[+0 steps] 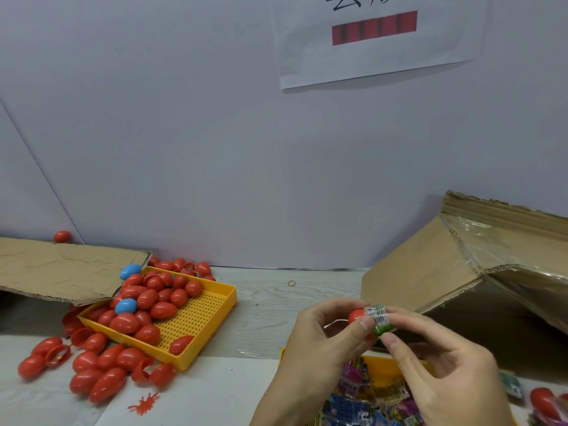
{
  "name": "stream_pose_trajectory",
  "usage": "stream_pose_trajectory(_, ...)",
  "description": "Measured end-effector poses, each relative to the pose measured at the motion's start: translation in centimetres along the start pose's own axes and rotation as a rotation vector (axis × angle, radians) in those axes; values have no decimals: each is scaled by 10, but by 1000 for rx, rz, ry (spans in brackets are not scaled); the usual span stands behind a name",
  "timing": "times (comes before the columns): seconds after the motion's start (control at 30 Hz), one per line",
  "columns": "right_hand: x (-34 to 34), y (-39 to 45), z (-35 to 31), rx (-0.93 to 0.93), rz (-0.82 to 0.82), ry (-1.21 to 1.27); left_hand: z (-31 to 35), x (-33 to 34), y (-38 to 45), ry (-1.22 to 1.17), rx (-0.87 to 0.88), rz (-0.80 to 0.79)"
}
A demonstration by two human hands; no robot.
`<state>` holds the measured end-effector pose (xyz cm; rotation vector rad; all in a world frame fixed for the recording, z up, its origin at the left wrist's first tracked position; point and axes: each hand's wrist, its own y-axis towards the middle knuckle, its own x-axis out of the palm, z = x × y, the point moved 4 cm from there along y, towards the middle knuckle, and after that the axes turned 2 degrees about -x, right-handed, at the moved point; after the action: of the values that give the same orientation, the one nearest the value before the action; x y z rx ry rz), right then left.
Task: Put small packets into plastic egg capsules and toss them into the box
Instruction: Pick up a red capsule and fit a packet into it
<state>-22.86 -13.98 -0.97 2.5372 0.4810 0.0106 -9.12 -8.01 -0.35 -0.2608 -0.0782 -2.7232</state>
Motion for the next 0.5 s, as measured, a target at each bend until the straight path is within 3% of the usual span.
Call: stream_pose_trajectory(0.5, 0, 2, -5, -74, 25, -237, 0, -3, 1, 74, 51, 45)
